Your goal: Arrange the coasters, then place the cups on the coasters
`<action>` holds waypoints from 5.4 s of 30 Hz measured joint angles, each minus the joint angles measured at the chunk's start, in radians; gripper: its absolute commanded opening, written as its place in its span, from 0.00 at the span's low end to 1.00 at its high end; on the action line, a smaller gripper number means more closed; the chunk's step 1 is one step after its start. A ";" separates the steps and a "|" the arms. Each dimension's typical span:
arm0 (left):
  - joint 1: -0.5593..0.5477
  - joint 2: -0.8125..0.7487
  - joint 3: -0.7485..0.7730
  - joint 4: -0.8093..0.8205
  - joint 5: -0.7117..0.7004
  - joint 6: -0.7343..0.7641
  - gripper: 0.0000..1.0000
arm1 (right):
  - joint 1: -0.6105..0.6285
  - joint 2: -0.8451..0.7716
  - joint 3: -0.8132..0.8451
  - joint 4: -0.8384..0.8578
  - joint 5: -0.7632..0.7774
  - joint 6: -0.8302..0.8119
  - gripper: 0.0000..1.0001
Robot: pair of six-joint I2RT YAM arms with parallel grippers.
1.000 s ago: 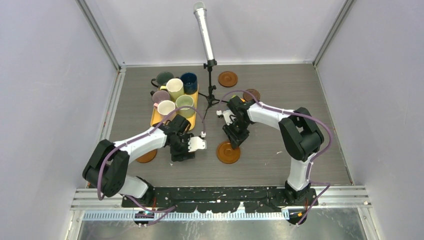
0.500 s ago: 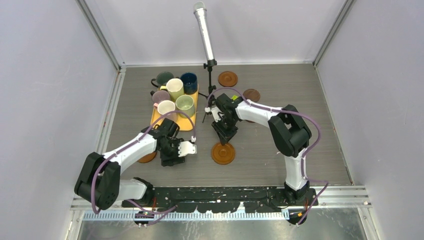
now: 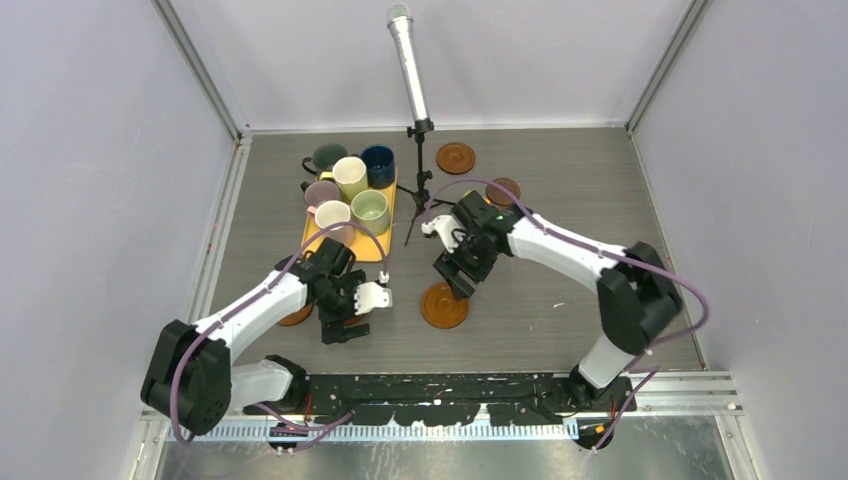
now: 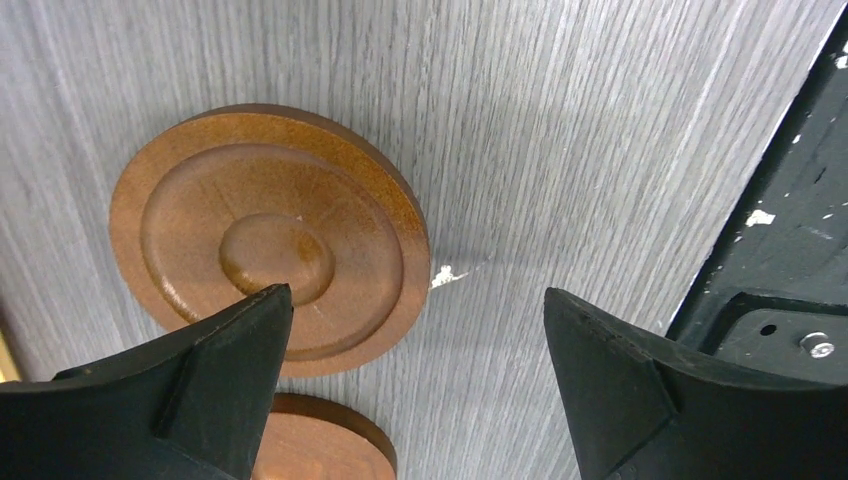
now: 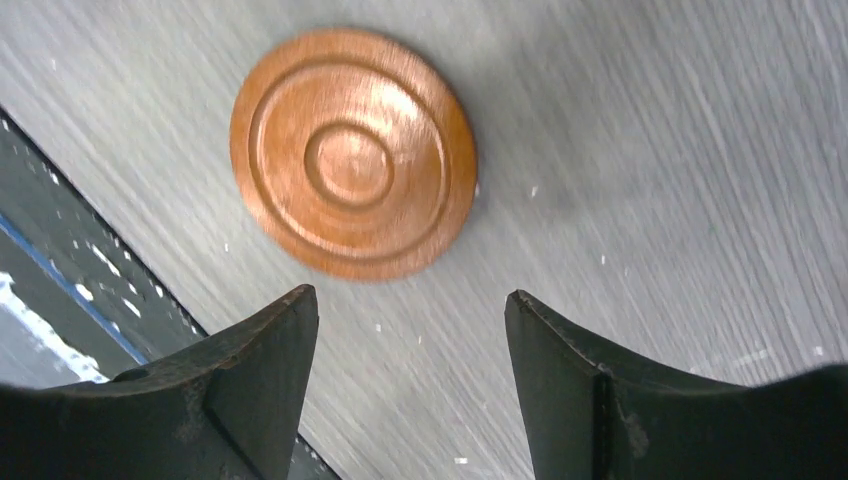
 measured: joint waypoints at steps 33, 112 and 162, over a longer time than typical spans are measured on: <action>0.475 -0.225 0.101 -0.083 0.259 -0.169 1.00 | 0.159 0.116 -0.058 0.196 0.178 -0.105 0.64; 0.486 -0.240 0.205 -0.185 0.365 -0.259 1.00 | -0.207 0.061 -0.105 0.108 0.192 -0.054 0.39; 0.486 -0.194 0.210 -0.164 0.397 -0.314 1.00 | -0.436 0.608 0.923 0.061 0.245 0.220 0.83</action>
